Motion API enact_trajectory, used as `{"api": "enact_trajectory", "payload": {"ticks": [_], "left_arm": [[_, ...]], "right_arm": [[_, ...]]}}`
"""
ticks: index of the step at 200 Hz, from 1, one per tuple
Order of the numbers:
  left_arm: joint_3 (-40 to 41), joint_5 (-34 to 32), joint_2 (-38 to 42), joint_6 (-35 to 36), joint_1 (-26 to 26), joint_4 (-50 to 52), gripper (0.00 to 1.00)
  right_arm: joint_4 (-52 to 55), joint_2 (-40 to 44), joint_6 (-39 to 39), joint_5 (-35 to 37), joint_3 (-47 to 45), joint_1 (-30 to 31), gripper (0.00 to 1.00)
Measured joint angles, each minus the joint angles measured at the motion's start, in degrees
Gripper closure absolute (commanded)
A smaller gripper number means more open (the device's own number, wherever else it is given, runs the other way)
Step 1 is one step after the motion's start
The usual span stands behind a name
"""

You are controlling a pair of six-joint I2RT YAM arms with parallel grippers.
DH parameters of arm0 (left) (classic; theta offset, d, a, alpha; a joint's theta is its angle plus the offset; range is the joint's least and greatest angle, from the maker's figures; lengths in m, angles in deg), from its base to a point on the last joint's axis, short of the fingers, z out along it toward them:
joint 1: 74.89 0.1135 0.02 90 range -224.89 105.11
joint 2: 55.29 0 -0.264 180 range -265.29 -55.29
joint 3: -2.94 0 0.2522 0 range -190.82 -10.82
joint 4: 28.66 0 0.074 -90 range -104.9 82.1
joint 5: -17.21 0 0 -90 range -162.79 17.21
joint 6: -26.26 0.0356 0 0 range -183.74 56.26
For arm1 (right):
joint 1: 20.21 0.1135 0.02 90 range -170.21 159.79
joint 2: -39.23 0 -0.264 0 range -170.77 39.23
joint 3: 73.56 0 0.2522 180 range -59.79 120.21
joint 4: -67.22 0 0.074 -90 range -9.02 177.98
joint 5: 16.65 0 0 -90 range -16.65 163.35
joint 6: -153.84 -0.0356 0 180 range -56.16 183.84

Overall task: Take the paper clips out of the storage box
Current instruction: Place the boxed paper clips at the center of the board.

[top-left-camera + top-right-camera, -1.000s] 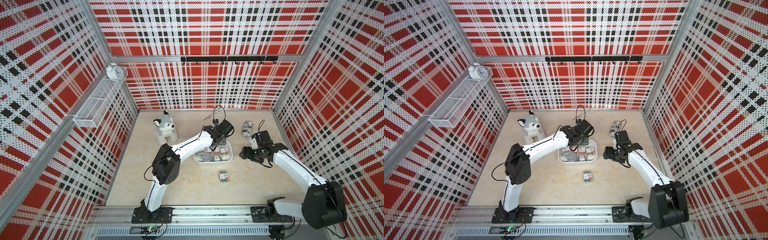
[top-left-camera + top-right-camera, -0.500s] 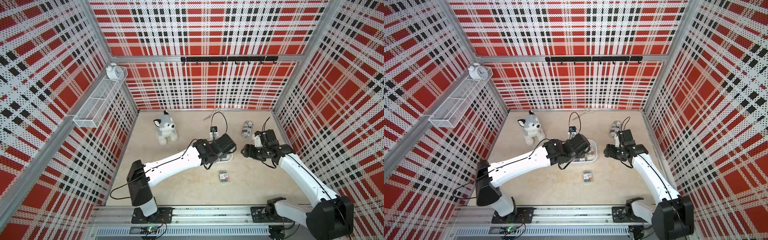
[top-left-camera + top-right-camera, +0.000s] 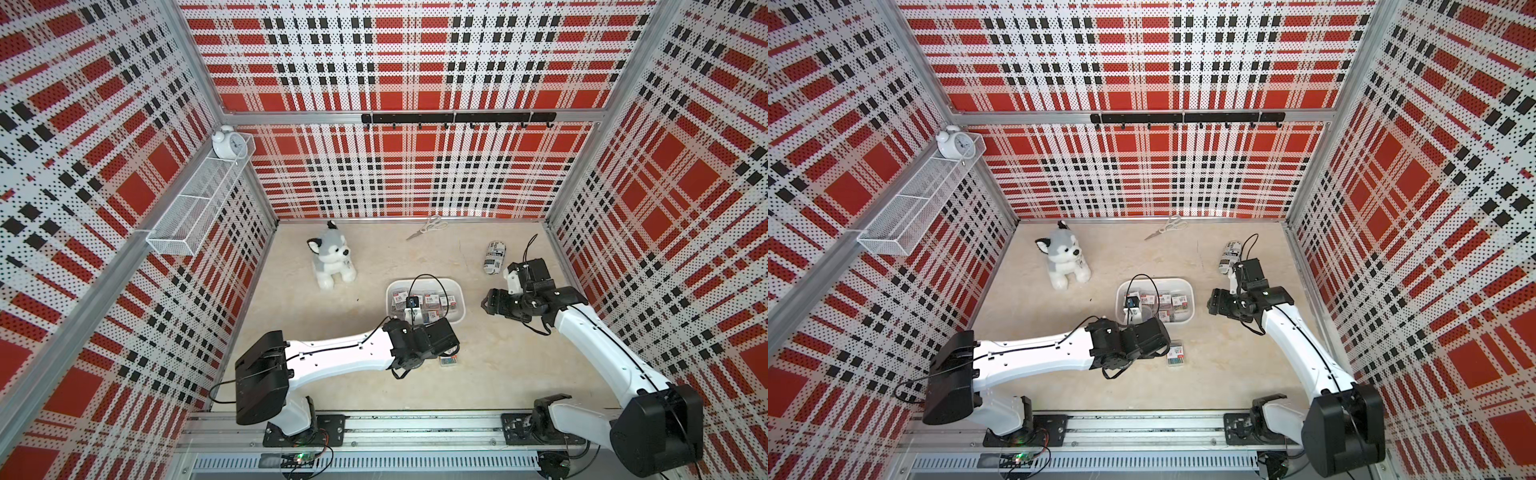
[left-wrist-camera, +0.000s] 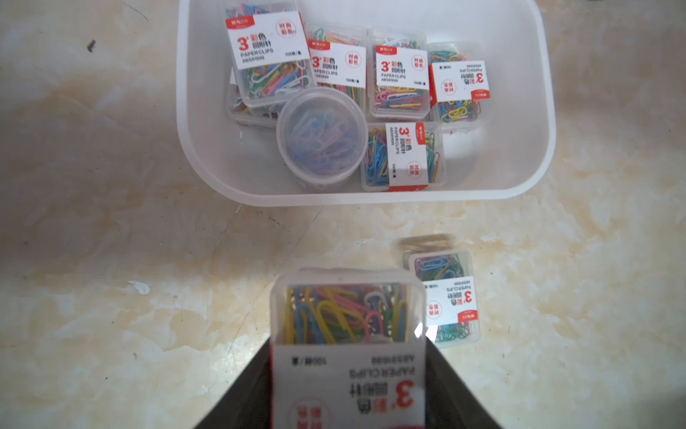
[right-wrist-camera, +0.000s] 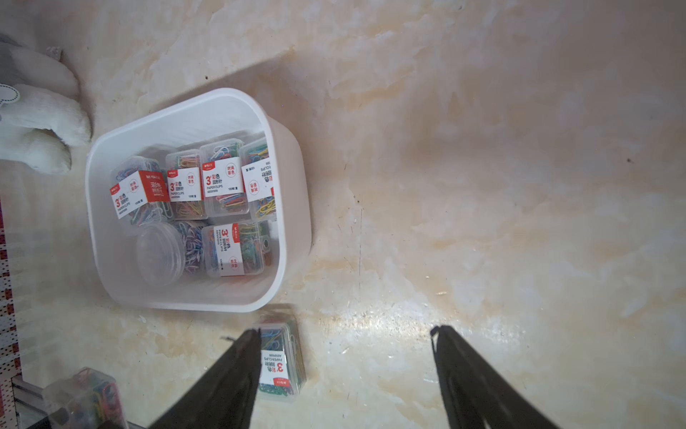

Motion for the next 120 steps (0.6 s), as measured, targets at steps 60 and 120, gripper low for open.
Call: {"api": "enact_trajectory", "payload": {"ticks": [60,120], "left_arm": [[1.9,7.1,-3.9,0.1,1.7,-6.4,0.46],[4.1,10.8,-6.1,0.2,2.1,-8.9,0.47]], "right_arm": [[0.4,-1.8,0.0,0.5,2.3,0.0,0.22],[0.5,-4.2,0.1,0.9,3.1,0.0,0.21]]}}
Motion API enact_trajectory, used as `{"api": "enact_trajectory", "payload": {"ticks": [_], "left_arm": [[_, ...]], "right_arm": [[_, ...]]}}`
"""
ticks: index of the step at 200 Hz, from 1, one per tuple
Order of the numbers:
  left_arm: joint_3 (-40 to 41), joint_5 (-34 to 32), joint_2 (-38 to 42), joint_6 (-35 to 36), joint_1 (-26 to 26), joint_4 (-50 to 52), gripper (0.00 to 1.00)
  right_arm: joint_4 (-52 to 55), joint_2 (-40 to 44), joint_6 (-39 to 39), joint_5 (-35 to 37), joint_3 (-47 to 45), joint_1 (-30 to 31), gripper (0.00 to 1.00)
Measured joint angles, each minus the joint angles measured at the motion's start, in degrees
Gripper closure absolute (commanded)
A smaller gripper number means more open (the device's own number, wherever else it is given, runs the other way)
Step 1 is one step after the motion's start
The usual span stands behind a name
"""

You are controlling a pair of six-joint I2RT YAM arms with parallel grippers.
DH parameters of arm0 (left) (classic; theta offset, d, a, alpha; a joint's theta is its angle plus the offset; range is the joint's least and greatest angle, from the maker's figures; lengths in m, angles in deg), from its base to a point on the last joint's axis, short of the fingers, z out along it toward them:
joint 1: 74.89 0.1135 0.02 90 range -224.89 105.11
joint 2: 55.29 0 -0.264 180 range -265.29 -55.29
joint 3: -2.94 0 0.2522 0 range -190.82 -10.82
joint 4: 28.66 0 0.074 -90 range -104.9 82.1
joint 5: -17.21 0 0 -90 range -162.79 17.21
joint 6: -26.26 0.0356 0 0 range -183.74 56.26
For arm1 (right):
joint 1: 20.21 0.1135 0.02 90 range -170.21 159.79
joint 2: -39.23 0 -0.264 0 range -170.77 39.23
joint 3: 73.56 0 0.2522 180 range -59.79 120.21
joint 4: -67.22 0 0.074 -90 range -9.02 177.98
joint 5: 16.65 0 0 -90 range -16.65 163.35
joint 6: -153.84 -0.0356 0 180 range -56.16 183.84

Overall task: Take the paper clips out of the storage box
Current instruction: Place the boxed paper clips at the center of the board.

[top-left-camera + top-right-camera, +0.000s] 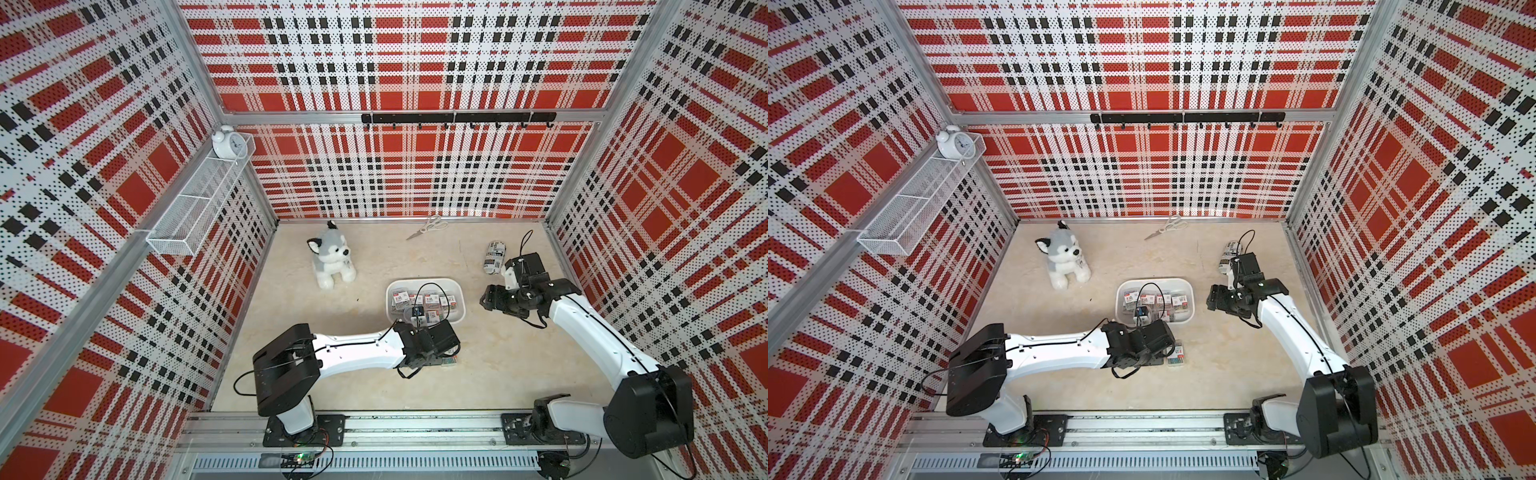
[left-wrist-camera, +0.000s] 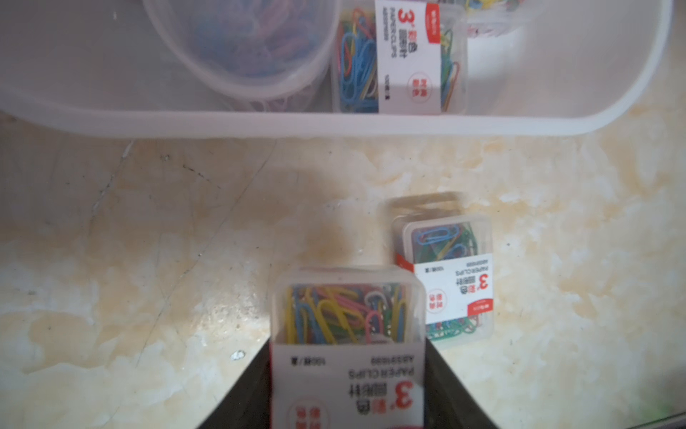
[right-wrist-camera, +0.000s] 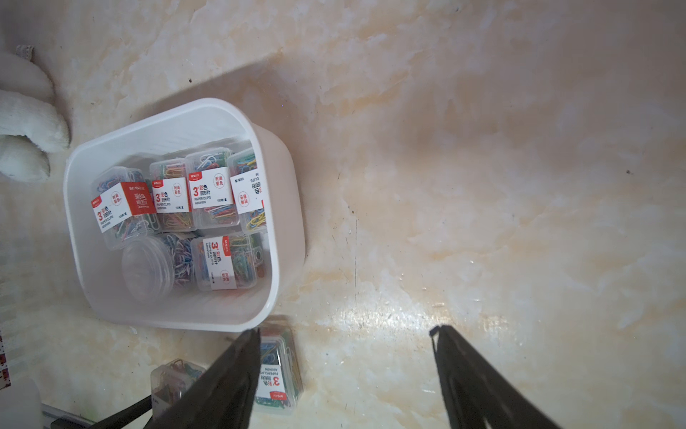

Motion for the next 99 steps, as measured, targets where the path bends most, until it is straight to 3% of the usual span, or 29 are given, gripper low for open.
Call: {"api": "enact_trajectory", "payload": {"ticks": [99], "left_arm": [[2.5,3.1,-2.1,0.9,1.5,-4.5,0.47]], "right_arm": [[0.1,-0.9,0.0,0.3,0.2,0.0,0.21]]}}
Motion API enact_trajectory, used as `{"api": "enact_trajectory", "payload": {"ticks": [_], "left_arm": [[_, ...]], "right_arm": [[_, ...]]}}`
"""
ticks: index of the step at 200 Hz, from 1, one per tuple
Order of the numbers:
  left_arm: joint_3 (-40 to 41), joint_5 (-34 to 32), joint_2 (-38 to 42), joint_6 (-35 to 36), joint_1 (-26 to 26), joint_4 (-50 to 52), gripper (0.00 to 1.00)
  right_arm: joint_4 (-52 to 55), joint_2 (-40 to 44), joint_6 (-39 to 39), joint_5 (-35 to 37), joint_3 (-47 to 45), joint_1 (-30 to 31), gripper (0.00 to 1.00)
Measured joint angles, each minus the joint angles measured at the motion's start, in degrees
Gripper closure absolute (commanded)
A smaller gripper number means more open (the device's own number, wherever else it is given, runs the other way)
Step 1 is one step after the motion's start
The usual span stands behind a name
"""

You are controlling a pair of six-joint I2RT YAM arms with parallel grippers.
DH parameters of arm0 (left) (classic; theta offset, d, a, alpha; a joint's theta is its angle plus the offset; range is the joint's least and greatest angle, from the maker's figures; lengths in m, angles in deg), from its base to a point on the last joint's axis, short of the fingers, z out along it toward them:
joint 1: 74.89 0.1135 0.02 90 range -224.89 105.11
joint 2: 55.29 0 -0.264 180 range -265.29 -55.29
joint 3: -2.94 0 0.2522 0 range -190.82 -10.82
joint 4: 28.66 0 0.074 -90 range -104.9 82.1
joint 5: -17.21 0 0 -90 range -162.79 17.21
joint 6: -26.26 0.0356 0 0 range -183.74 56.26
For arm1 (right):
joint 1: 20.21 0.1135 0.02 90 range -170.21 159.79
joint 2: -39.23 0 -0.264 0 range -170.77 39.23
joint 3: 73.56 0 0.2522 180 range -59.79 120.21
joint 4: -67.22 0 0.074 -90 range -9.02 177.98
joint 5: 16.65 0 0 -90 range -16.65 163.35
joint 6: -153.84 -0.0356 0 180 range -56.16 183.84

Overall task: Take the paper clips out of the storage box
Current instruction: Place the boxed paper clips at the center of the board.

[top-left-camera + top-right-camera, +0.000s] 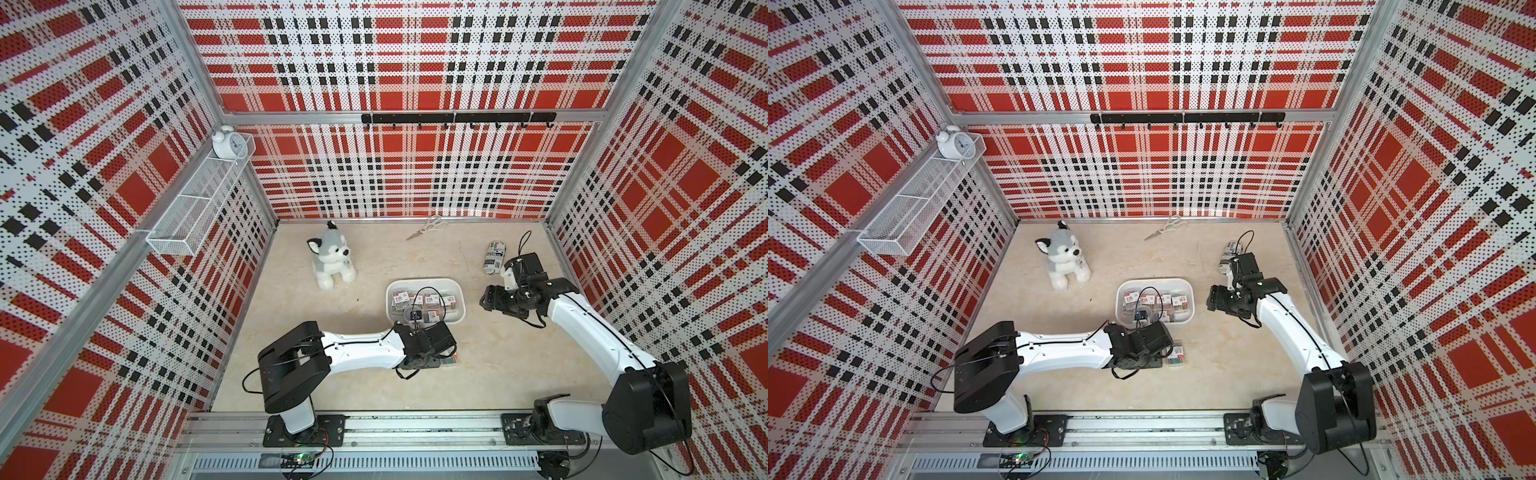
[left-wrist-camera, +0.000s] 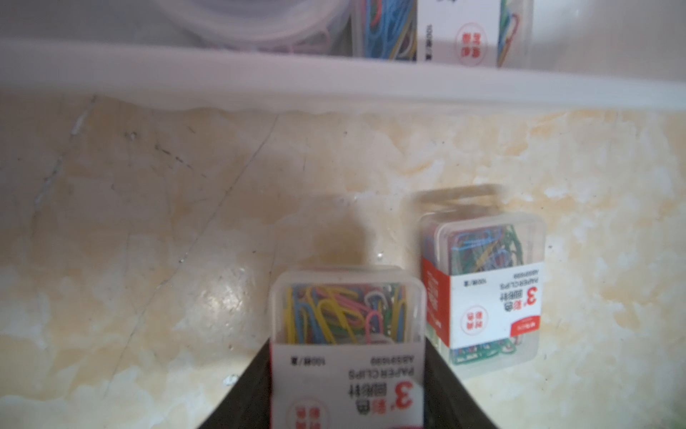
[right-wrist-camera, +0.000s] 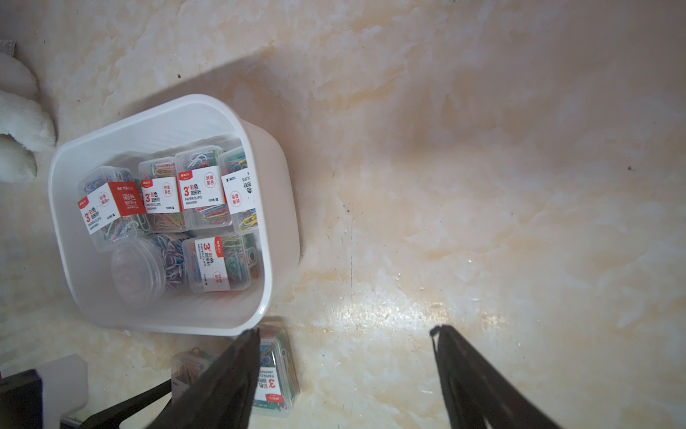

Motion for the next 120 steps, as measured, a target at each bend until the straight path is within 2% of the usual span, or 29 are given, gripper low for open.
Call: {"api": "enact_trajectory", "payload": {"ticks": [120], "left_arm": [[-0.7,0.7,-4.1,2.4,1.0,-2.2,0.44]], "right_arm": [[0.3,1.0,-0.1,0.0,0.3,0.0,0.21]]}}
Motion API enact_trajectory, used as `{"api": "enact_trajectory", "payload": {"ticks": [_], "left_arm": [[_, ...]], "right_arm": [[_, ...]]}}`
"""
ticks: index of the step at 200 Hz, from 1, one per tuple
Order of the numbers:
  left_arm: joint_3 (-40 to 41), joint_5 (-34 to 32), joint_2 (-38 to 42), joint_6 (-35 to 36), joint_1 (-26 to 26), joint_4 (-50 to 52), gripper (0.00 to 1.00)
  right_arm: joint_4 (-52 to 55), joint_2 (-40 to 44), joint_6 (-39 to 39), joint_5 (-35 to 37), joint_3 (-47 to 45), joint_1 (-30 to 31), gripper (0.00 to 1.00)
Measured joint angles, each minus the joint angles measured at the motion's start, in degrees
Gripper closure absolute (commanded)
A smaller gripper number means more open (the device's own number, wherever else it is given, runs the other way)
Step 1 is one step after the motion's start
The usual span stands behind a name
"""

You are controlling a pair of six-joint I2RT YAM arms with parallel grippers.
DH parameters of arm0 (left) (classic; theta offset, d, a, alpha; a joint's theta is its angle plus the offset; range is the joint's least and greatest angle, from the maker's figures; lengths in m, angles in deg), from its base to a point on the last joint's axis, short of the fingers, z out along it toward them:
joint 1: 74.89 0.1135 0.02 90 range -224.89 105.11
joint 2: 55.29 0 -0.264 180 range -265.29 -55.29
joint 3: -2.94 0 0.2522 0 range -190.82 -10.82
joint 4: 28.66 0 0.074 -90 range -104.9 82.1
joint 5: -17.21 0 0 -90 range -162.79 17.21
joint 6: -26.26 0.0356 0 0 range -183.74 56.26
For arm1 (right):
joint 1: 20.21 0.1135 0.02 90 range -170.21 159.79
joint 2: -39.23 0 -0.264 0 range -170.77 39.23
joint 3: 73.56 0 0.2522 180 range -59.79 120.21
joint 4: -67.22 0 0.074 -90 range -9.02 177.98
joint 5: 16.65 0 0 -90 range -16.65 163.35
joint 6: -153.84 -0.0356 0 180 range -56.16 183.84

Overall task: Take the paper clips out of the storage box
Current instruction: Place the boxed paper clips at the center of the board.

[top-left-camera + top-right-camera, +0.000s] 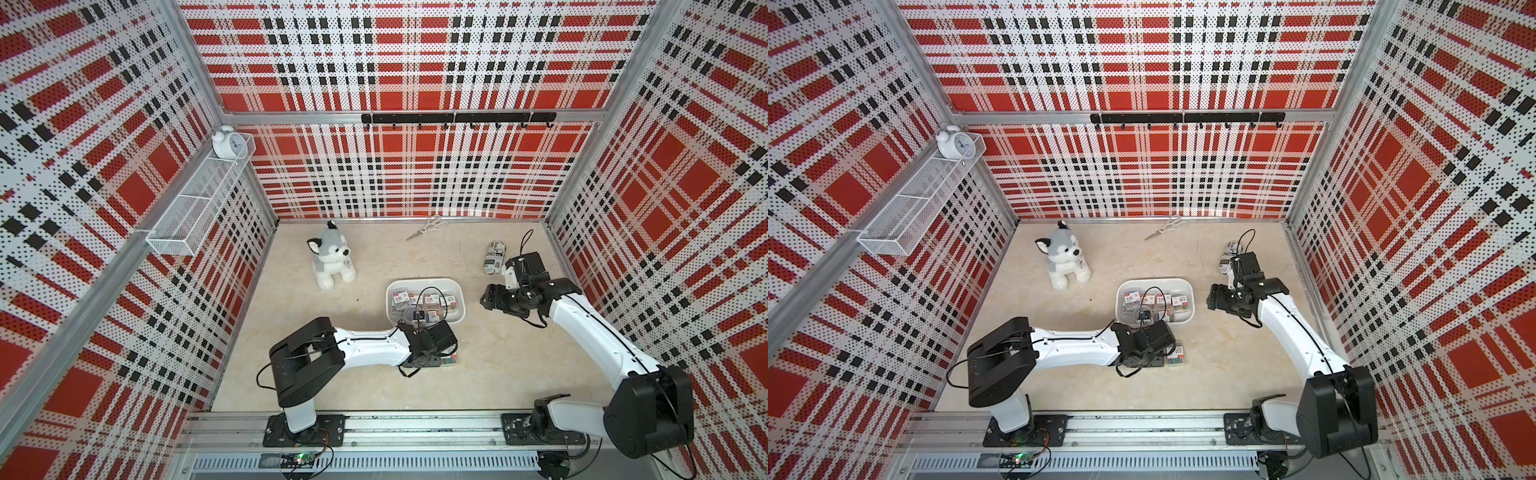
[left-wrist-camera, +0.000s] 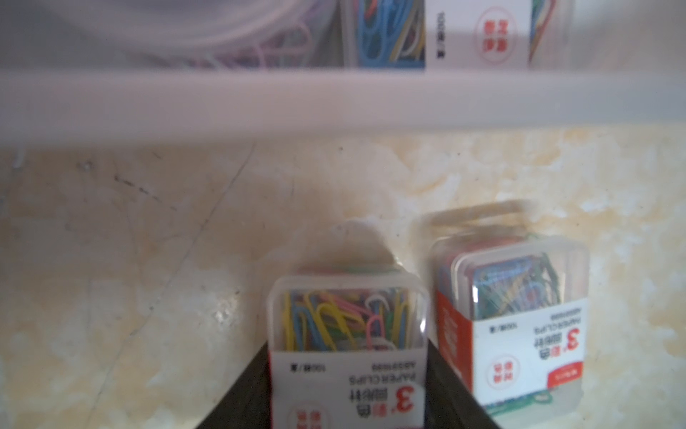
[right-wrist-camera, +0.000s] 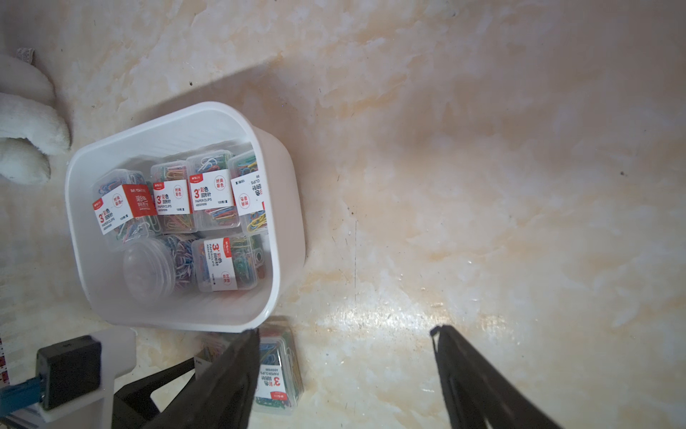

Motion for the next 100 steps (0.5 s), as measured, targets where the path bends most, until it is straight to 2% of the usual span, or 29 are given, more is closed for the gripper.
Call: {"api": "enact_trajectory", "payload": {"ticks": [100], "left_arm": [[-0.1,0.2,0.0,0.0,0.1,-0.2,0.36]], "right_arm": [[-0.1,0.0,0.0,-0.1,-0.4,0.0,0.21]]}}
